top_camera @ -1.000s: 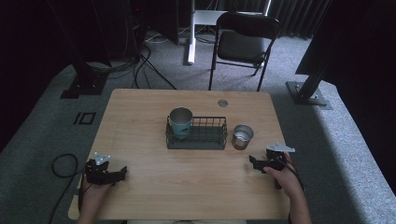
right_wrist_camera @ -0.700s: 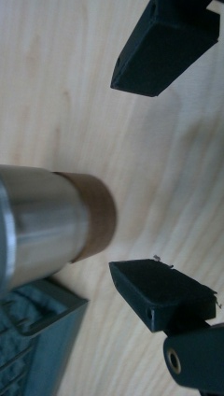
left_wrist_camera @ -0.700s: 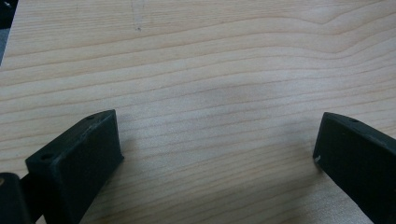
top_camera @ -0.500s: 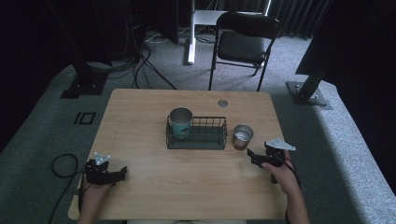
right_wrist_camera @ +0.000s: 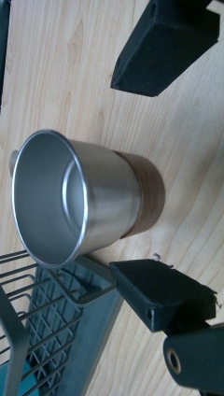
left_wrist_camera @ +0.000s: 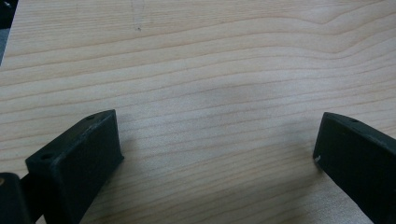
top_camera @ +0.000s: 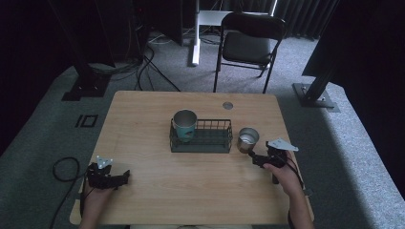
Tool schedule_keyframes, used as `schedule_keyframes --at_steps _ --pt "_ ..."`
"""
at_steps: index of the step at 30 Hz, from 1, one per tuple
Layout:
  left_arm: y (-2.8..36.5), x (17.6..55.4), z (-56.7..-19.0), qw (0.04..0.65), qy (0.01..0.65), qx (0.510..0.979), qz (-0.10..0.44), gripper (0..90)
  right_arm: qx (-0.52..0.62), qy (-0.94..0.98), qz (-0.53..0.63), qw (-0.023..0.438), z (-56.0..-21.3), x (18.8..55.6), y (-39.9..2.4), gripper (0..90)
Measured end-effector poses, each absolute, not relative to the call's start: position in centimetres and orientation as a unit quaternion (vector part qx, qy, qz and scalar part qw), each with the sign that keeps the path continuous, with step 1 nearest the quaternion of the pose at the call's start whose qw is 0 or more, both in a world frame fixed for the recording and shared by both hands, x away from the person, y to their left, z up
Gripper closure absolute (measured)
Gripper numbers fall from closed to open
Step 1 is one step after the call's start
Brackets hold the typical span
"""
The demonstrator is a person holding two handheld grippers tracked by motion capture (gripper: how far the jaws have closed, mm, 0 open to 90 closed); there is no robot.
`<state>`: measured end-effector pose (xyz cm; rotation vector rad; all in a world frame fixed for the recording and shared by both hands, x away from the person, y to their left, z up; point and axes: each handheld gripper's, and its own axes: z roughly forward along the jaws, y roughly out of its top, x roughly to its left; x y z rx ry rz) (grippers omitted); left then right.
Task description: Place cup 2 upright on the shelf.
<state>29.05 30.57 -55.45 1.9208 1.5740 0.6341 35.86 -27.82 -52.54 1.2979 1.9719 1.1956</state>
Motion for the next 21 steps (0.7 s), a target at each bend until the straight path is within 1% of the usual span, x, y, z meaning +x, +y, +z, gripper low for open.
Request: schedule_keyframes --at_steps 21 --pt "30.6 29.0 -55.4 0.285 0.589 0.718 0.237 1.4 0.470 0.714 0.455 0.252 -52.9 37.3 -26.6 10.9"
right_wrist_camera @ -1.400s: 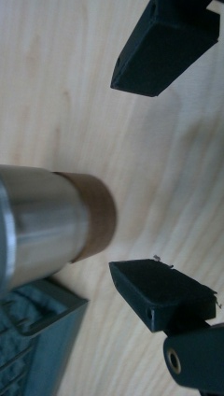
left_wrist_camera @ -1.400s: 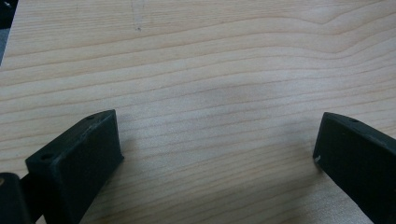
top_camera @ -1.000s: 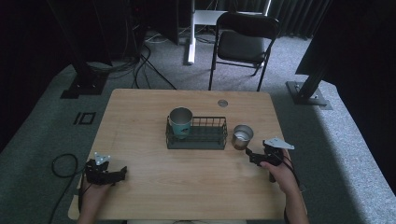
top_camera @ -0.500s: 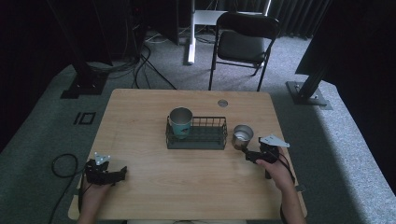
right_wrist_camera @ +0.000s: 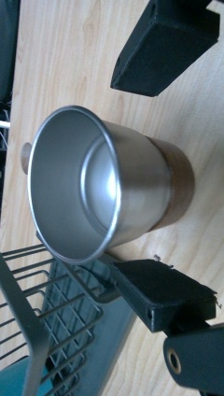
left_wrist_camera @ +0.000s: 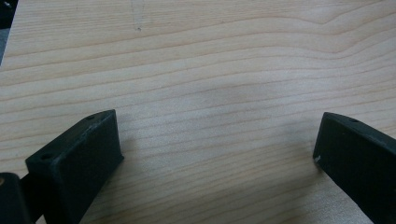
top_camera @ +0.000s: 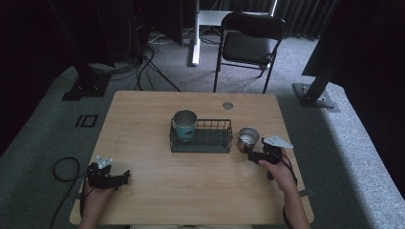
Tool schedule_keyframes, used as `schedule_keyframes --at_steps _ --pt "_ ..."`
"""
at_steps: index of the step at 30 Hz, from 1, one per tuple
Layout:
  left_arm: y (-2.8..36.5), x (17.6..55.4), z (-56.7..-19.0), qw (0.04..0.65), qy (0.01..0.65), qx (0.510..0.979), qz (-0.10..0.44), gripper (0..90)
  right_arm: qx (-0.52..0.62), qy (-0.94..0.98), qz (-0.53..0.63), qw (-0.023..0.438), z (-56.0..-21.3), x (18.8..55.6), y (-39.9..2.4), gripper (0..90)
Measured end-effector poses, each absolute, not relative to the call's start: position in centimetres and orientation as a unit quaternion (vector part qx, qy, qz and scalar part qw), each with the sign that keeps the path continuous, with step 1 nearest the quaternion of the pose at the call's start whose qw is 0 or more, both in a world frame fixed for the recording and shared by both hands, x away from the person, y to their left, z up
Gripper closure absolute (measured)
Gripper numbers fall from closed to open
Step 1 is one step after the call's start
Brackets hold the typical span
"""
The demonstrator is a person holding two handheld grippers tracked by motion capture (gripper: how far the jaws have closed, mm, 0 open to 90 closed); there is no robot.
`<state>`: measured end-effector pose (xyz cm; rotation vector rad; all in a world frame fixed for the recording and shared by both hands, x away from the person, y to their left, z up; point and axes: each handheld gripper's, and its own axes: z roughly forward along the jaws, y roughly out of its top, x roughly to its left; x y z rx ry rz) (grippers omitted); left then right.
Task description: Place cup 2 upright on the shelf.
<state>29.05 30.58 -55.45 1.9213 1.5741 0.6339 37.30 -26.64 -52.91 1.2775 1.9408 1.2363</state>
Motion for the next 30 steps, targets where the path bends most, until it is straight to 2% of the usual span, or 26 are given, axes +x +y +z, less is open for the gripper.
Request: schedule_keyframes --at_steps 30 --pt "30.6 29.1 -55.4 0.285 0.587 0.720 0.236 1.4 0.462 0.702 0.470 0.269 -53.8 39.6 -25.0 10.9"
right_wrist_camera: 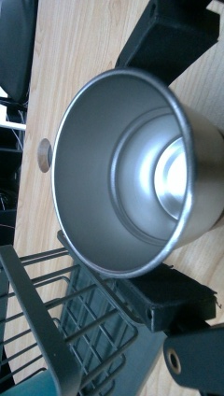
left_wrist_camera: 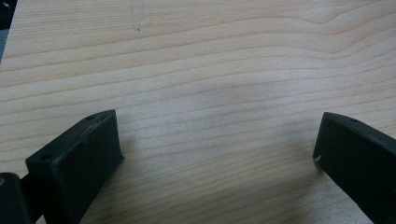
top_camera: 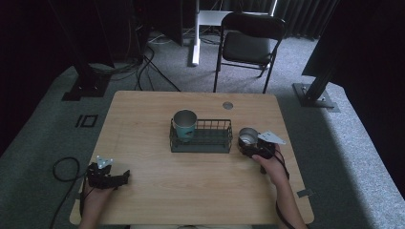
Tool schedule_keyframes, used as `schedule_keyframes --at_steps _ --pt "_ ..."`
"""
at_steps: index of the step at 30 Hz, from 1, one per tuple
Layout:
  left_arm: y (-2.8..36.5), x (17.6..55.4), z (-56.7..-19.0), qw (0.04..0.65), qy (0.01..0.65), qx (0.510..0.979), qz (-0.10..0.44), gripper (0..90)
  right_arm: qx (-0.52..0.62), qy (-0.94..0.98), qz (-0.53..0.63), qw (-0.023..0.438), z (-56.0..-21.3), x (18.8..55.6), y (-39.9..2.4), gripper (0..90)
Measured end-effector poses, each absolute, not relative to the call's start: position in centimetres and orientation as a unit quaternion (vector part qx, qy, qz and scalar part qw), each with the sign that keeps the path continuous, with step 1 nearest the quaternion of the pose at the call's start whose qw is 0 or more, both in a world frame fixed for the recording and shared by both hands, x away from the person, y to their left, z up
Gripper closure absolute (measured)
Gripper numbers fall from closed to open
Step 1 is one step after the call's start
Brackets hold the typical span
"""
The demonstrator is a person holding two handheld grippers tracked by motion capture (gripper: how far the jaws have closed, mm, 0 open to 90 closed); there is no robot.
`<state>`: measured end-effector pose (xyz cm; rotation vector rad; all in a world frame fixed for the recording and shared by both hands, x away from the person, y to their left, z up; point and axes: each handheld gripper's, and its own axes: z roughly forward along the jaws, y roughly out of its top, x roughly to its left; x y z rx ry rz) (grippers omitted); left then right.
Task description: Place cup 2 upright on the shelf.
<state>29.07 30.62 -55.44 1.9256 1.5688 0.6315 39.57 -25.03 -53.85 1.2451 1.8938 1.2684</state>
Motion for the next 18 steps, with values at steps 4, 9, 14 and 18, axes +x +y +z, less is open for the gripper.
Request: schedule_keyframes --at_steps 4,9,14,18 --pt "30.62 29.07 -55.44 0.285 0.587 0.720 0.236 1.4 0.463 0.700 0.470 0.272 -54.03 39.78 -24.77 11.0" --pt "30.64 29.09 -55.44 0.286 0.586 0.721 0.236 1.4 0.472 0.694 0.472 0.269 -54.21 40.01 -24.55 11.0" --pt "30.64 29.09 -55.44 0.286 0.585 0.721 0.236 1.4 0.477 0.691 0.470 0.273 -54.36 40.15 -24.33 15.6" --pt "30.64 29.09 -55.44 0.286 0.585 0.721 0.236 1.4 0.476 0.692 0.465 0.279 -54.25 40.19 -24.26 17.3"
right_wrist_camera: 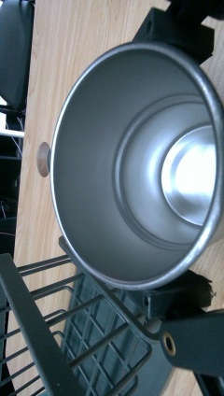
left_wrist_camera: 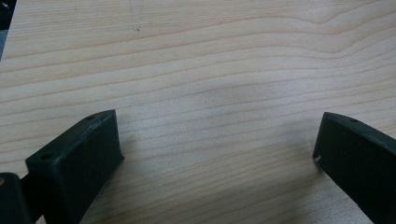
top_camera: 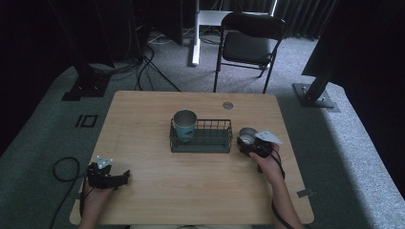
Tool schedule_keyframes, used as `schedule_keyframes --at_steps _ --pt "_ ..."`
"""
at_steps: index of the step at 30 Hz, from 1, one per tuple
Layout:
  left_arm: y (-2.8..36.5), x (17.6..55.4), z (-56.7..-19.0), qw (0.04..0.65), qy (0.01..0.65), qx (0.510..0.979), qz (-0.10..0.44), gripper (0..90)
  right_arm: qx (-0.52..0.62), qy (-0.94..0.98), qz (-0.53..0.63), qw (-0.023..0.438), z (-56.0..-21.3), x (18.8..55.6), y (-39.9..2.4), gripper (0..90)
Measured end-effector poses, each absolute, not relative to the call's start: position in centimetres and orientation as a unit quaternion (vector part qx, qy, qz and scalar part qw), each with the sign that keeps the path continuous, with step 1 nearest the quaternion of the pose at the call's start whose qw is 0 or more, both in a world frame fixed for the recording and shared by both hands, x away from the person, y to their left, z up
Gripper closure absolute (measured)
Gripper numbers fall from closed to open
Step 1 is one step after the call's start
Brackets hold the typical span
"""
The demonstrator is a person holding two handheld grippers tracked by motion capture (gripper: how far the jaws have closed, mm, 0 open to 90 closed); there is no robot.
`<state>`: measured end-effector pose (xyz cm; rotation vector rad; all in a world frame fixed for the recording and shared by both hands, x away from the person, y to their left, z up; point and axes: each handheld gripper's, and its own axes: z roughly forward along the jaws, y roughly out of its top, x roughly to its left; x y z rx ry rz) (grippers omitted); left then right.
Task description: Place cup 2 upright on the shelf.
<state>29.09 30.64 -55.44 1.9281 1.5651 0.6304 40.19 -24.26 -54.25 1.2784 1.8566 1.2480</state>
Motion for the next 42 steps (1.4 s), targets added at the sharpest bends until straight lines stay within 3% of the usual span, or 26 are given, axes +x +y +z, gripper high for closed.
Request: schedule_keyframes --at_steps 42 --pt "30.6 29.1 -55.4 0.286 0.585 0.721 0.236 1.4 0.456 0.691 0.480 0.292 -48.1 40.2 -25.8 17.7"
